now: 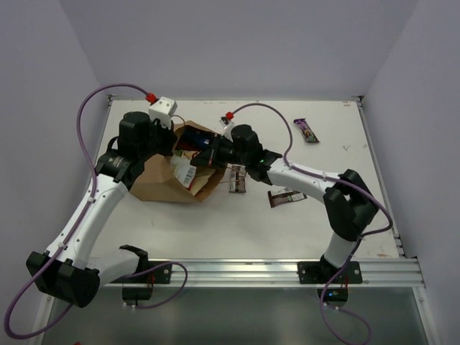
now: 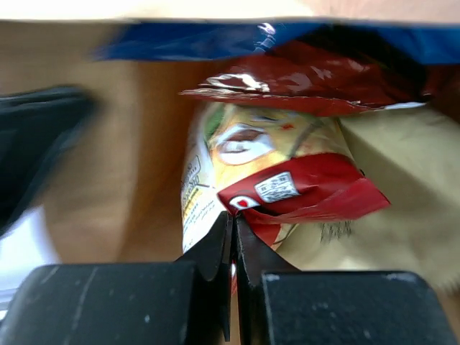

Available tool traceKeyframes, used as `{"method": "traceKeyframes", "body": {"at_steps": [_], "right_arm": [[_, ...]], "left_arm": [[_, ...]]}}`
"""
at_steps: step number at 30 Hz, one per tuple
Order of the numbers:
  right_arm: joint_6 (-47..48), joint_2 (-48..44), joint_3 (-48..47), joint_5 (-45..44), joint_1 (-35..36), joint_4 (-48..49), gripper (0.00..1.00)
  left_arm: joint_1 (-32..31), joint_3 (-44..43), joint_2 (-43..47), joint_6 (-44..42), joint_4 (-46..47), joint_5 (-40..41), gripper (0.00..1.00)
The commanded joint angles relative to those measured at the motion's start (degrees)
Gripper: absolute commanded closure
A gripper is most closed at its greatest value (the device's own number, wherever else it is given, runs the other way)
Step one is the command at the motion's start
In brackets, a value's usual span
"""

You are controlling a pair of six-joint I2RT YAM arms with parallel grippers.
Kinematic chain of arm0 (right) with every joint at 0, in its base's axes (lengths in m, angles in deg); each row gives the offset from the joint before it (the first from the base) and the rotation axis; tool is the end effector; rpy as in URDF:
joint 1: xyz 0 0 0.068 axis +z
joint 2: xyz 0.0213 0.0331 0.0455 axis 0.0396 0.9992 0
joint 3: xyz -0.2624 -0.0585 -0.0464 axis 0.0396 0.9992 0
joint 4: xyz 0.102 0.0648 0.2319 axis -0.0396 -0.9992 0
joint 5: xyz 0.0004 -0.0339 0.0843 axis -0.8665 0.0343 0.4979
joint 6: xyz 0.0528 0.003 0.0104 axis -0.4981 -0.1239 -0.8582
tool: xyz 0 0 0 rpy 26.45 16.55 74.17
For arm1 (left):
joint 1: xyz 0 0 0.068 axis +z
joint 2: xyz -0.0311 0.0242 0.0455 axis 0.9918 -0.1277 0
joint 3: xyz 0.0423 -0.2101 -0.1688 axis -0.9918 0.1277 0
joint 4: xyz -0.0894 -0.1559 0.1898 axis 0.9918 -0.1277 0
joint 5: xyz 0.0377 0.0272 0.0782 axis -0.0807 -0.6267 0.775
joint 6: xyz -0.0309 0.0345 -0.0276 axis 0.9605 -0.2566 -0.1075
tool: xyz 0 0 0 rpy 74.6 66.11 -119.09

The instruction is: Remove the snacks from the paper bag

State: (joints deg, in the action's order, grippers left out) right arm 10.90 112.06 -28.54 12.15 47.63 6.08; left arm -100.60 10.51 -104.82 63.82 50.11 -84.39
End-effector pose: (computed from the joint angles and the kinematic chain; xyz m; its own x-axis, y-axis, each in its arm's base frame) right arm 0.2854 0.3066 0.2673 -0.8818 0.2555 -0.3964 -0.2783 0.3968 0.8747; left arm 0.2368 -0.0794 0.3737 -0.4296 0.1040 -0.8970 0.3553 0.9327 -0.0620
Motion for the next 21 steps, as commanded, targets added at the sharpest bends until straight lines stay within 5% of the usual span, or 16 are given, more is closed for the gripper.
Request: {"method": "traceKeyframes", "body": {"at_steps": [1,14,21], "right_arm": [[5.00,-9.37,0.71,3.84,-3.52,-1.12,1.00],[14.42,-27.56,-3.15,17.03,-12.75,-15.01,1.00],[14.24,-31.09,-9.56,19.41,-24.60,-18.97,1.00]], "left_arm": [[0.53,1.26,1.36,0.20,0.52,3.83,1.00],[0.62,1.09,-0.48,0.11,0.70,9.71,1.00],[2.72,1.61,-2.42,-0.42,-0.01,12.97,1.00]]}}
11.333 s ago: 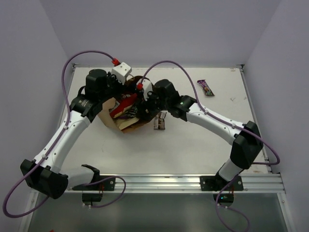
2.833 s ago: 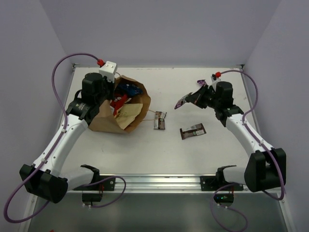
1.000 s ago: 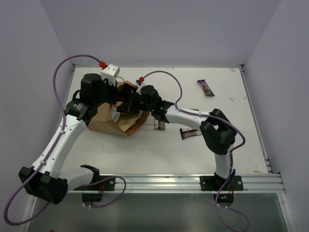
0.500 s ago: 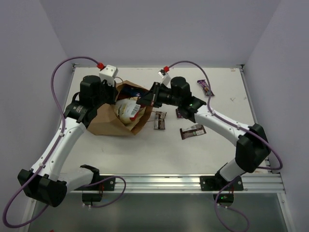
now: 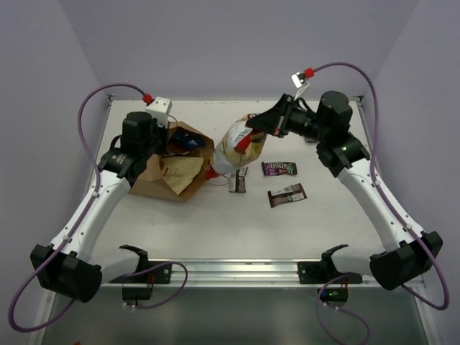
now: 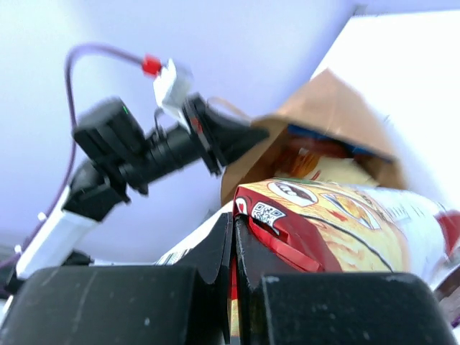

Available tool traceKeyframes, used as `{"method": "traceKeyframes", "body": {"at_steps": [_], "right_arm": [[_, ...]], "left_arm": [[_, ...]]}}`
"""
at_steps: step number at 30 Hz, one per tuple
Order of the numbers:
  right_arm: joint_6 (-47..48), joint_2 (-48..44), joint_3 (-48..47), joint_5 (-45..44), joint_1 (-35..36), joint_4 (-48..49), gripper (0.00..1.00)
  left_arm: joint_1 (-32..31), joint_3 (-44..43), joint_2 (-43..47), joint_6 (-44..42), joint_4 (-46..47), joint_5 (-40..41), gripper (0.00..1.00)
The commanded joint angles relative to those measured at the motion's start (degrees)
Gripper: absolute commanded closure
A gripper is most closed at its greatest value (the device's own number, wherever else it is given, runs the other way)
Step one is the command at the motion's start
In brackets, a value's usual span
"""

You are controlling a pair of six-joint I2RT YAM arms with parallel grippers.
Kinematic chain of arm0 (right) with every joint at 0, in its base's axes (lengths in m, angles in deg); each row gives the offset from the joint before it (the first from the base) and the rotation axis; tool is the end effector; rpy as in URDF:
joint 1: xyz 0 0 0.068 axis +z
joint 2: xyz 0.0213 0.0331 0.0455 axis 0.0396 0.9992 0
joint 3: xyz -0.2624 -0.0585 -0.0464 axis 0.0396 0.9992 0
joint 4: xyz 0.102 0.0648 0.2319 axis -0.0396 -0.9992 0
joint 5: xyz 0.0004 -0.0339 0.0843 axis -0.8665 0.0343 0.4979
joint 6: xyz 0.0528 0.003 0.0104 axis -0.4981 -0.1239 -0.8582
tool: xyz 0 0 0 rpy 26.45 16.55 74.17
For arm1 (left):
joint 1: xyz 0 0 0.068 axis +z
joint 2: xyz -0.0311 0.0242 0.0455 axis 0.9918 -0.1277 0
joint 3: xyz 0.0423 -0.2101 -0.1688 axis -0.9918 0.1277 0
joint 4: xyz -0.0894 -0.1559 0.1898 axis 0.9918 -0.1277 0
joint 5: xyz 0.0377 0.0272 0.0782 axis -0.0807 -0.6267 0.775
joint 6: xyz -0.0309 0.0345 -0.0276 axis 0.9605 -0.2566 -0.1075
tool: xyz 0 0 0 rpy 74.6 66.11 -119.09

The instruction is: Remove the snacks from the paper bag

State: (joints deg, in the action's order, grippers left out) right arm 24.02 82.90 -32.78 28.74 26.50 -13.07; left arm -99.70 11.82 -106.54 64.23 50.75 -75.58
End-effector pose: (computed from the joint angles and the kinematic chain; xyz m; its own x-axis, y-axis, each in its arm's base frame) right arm 0.2518 0.1368 0.4326 -0.6667 0.3332 -0.6667 -0.5699 0.3487 0.7441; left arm 0.2477 -0.0729 0.3600 -0.4637 0.0998 -0.8803 0.2055 0.9787 0.0027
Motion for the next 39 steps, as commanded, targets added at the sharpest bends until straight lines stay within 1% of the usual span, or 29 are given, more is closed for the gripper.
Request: {"method": "traceKeyframes", "body": {"at_steps": [1,2,4,7,8,9,10,11,12,14,15,17,18,21,22,23,24,25,26,27,29,30,31,33,34,35,37,38,39], "right_arm": [[0.87,-1.15,-6.99,2.91,-4.53,0.00,1.00],[0.43,-0.53,-7.79,3.00,-6.37,-0.09,1.00],[-0.01,0.96,-9.63,2.48,-7.79,-0.09,1.00],[1.47,5.70,-13.15,-1.03,-8.93,0.61,1.00],[1.83,9.11,-14.55,-1.92,-8.94,1.40,1.00],[1.83,11.06,-15.08,-2.10,-9.11,5.15,1.00],[1.74,13.51,-16.05,-2.01,-9.20,6.75,1.00],[1.66,19.10,-19.62,-1.93,-9.29,7.81,1.00],[1.31,22.21,-21.66,-1.40,-9.20,9.91,1.00],[-0.27,28.10,-27.27,1.66,-9.20,13.43,1.00],[-2.02,33.87,-28.96,3.16,-9.20,17.62,1.00],[-3.09,38.65,-32.30,4.66,-9.29,21.52,1.00],[-3.18,42.59,-32.75,6.32,-9.37,25.28,1.00],[-1.78,48.32,-32.32,6.69,-10.34,25.32,1.00],[-1.08,49.21,-30.75,6.51,-10.78,24.18,0.97],[-0.63,49.74,-29.86,6.16,-11.91,22.69,0.88],[1.55,50.01,-29.07,5.55,-12.53,18.50,0.75],[3.13,49.05,-26.98,4.68,-13.15,16.11,0.45],[5.06,47.91,-25.91,2.93,-13.94,13.39,0.37],[10.30,46.34,-25.12,-1.96,-14.03,7.44,0.32],[15.78,40.45,-22.13,-7.09,-13.86,2.57,0.22],[19.37,37.99,-20.38,-9.02,-13.77,1.68,0.21],[20.98,33.27,-16.10,-12.61,-13.51,1.93,0.19],[24.06,28.76,-12.12,-15.01,-12.72,2.11,0.18],[25.02,24.04,-7.40,-16.15,-11.58,3.24,0.18],[27.38,21.82,-5.09,-17.38,-10.62,5.17,0.15],[30.55,18.04,-0.26,-20.63,-8.16,5.63,0.15],[32.22,16.54,0.89,-22.91,-5.36,5.54,0.15],[36.59,14.35,1.69,-23.19,-3.85,6.06,0.15]], "left_arm": [[2.09,0.39,-1.04,-0.66,-0.47,4.60,1.00],[2.44,0.47,-1.13,-0.48,-0.38,4.61,1.00],[2.80,0.83,-1.31,-0.04,-0.29,4.08,1.00],[2.97,0.83,-1.31,0.22,-0.03,3.03,1.00],[2.97,0.74,-1.31,0.31,-0.02,2.85,1.00],[2.97,0.30,-1.22,0.40,0.06,2.41,1.00],[2.97,0.13,-1.22,0.40,-0.11,1.63,1.00],[2.97,-0.05,-1.05,0.40,-0.03,1.36,1.00],[2.97,-0.57,-0.96,0.40,-0.11,1.18,1.00],[2.97,-1.10,-0.78,0.40,-0.55,0.57,1.00],[2.97,-1.54,-0.70,0.22,-0.73,0.39,1.00],[2.97,-1.81,-0.43,0.13,-1.08,0.21,1.00],[2.97,-1.90,-0.26,0.05,-1.08,0.04,1.00],[3.06,-1.90,0.18,-0.22,-1.17,-1.37,1.00],[3.06,-1.90,0.36,-0.31,-1.43,-2.59,1.00],[3.06,-1.98,0.36,-0.39,-1.60,-3.12,1.00],[3.06,-2.25,0.36,-0.39,-1.69,-3.65,1.00],[3.06,-2.34,0.45,-0.48,-1.96,-4.35,1.00],[3.06,-2.42,0.62,-0.57,-2.05,-4.36,1.00],[3.06,-2.51,0.71,-0.66,-2.22,-4.79,1.00],[3.06,-2.51,1.24,-0.66,-2.13,-6.64,1.00],[3.06,-2.51,1.41,-0.57,-2.22,-7.17,1.00],[3.06,-2.51,1.68,-0.48,-2.31,-8.04,1.00],[2.98,-2.86,1.77,0.04,-2.57,-9.01,1.00],[3.06,-3.21,1.68,0.13,-2.66,-9.28,1.00],[2.98,-3.30,1.68,0.39,-2.66,-9.45,1.00],[2.97,-3.48,1.68,0.40,-2.75,-10.16,1.00],[2.97,-4.00,1.77,0.40,-2.92,-10.25,1.00],[2.97,-4.18,1.68,0.31,-3.45,-10.25,1.00]]}}
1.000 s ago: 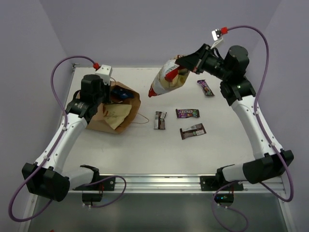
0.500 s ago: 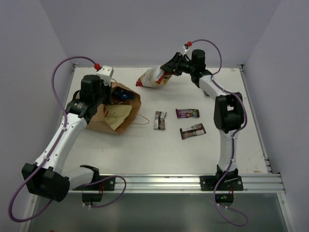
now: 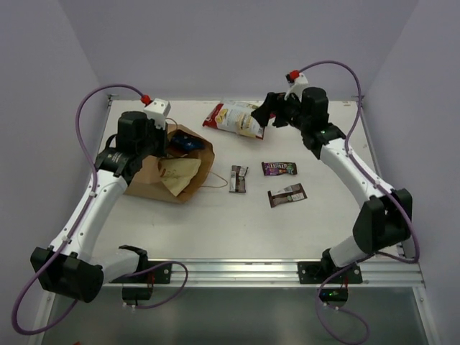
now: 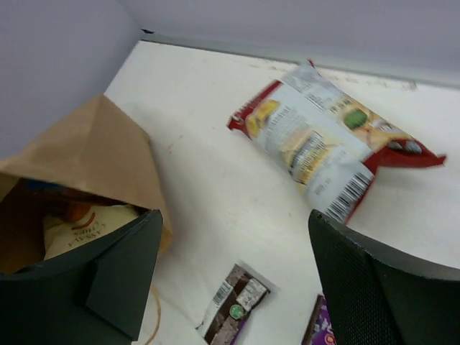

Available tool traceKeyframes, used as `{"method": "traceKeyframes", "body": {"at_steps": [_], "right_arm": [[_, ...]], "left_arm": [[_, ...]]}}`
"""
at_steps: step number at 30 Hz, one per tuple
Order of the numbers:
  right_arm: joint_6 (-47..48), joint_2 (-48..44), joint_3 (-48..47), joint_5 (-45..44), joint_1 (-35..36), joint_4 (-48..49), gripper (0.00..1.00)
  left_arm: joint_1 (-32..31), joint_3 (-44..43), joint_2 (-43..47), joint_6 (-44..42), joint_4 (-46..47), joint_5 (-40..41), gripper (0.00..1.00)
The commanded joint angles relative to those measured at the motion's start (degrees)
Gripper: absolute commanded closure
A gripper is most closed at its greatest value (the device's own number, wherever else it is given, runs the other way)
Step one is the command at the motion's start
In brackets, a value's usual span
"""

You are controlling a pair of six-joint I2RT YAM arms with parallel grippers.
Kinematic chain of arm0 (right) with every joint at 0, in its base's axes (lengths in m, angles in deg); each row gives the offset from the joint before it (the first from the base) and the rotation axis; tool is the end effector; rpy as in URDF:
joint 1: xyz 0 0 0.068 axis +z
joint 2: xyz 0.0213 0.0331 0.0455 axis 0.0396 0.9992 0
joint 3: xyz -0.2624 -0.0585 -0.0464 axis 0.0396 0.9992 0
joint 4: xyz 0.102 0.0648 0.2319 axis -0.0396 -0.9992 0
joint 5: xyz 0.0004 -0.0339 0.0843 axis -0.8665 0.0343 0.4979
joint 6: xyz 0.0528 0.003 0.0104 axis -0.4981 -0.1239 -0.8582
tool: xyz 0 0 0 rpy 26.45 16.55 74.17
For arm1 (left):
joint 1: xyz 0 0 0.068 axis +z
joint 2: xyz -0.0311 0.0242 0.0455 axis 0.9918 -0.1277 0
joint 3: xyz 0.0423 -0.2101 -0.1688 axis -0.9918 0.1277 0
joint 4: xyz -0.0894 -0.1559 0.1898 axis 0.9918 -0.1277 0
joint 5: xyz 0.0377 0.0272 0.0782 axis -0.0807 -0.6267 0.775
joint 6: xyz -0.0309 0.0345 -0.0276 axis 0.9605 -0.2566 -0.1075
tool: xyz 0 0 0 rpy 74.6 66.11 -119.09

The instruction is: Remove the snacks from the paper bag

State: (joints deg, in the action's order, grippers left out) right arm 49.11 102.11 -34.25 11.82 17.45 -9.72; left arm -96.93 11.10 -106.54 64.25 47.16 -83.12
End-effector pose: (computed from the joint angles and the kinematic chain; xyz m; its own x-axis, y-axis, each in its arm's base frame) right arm 0.3673 0.1123 0.3405 -0.4730 0.2238 -0.8522 -0.4192 0.7936 0.4411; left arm 0.2465 -0.0645 0.3583 -0.5147 0.0887 -0.8528 0.2673 0.9617 -0.0613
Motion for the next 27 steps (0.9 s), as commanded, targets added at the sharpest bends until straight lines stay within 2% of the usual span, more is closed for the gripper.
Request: {"method": "traceKeyframes", "body": {"at_steps": [1,3,7,13,18,27], "right_arm": [[13.55,-5.67,4.29,-6.36,7.04,3.94,0.15],[18.81,-6.64,5.44,-6.01,12.93,5.78,0.15],[23.39,-5.86,6.94,-0.40,22.59,9.39,0.16],[27.54,2.48,0.89,11.20,27.44,7.55,0.23],[29.12,7.40,-0.17,7.62,32.80,11.95,0.25],[29.56,13.92,-3.78,3.13,34.83,16.17,0.26]], "left_arm": [[0.20,-3.64,1.85,0.20,0.05,-2.88,1.00],[0.20,-3.90,2.12,0.02,-0.04,-3.14,1.00],[0.20,-4.69,3.00,0.02,-0.57,-3.58,1.00],[0.20,-5.22,4.93,0.11,-2.24,-4.73,1.00],[0.20,-5.48,5.46,0.29,-4.00,-6.39,1.00],[0.20,-6.36,6.34,0.20,-5.14,-8.86,1.00]]}}
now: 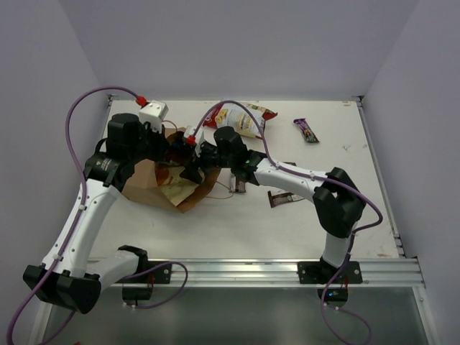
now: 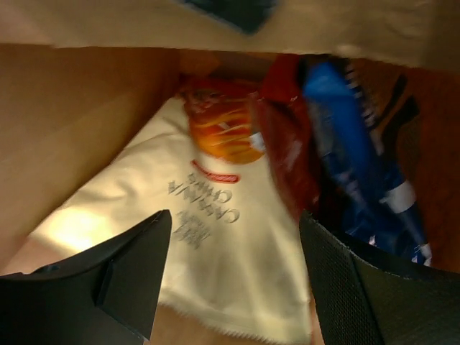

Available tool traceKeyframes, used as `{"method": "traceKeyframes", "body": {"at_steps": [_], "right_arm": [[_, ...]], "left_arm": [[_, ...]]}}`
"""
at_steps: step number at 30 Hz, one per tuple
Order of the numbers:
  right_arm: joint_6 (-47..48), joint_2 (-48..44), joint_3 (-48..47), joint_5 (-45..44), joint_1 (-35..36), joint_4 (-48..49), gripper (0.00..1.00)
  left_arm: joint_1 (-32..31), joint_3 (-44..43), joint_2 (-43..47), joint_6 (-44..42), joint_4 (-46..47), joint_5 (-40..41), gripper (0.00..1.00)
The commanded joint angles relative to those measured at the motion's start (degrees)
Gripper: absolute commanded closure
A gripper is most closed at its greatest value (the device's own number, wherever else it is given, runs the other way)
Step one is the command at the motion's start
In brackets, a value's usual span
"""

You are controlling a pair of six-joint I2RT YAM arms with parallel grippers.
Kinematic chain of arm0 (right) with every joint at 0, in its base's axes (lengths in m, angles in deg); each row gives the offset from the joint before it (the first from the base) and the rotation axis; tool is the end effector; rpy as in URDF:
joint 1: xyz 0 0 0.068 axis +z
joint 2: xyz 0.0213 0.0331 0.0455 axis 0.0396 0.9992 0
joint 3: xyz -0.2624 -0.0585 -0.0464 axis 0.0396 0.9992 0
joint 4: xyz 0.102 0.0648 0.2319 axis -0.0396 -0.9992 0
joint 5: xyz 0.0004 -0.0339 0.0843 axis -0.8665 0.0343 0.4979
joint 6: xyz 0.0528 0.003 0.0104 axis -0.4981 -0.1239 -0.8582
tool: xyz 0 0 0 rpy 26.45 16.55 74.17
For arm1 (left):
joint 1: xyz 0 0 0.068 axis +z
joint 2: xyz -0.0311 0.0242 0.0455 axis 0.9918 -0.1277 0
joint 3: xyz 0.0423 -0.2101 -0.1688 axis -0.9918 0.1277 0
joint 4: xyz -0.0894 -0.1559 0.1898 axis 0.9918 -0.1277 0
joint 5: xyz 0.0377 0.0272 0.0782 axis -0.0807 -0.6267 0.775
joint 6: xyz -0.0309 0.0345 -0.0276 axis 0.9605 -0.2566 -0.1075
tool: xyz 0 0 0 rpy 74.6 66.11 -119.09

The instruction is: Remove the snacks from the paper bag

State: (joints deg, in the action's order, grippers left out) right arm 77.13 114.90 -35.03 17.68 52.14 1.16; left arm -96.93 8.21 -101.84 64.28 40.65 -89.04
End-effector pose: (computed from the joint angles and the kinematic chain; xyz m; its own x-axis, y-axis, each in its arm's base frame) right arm 0.2675 0.3415 0.2780 -0.0906 -0.2729 -0.9578 -0.9724 0.2319 0.0259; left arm 0.2178 -0.0610 0.3828 -0.5026 0.0855 -0.8603 0.3516 0.9293 -0.1130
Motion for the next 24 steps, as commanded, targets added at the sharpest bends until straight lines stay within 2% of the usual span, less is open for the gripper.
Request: {"method": "traceKeyframes", "body": {"at_steps": [1,3,9,12,13,15,17,18,20,24], "right_arm": [[1.54,2.01,-4.39,-2.90,0.14,5.02,0.26],[1.28,4.64,-6.50,-3.08,0.23,3.09,0.26],[0.75,8.95,-9.41,-5.80,0.49,5.46,0.26],[0.93,10.36,-10.98,-5.72,0.58,5.11,0.30],[1.19,11.06,-11.25,-5.28,0.67,4.76,0.34],[1.19,11.07,-11.17,-4.67,0.67,4.41,0.53],[1.19,10.46,-10.91,-4.14,0.85,3.80,0.76],[1.19,9.93,-10.38,-4.05,0.85,3.62,0.93],[1.10,7.13,-9.33,-3.09,0.93,3.00,1.00],[1.54,-1.39,-4.06,-1.50,0.93,1.78,1.00]], "left_arm": [[0.20,-3.74,1.64,0.18,1.37,-3.11,1.00],[0.20,-3.92,1.81,0.27,1.29,-3.37,1.00],[0.20,-4.88,2.25,0.44,0.49,-4.43,1.00],[0.20,-4.97,2.60,0.53,0.41,-4.69,1.00],[0.20,-4.88,2.60,0.62,0.41,-4.61,1.00],[0.20,-4.80,2.52,0.79,0.76,-4.52,1.00],[0.20,-4.45,2.43,0.88,1.02,-4.43,1.00],[0.20,-3.92,2.43,0.88,1.63,-3.82,1.00],[0.20,-3.22,2.17,1.06,2.60,-2.77,1.00],[0.20,-0.50,1.29,1.67,4.27,2.67,1.00]]}}
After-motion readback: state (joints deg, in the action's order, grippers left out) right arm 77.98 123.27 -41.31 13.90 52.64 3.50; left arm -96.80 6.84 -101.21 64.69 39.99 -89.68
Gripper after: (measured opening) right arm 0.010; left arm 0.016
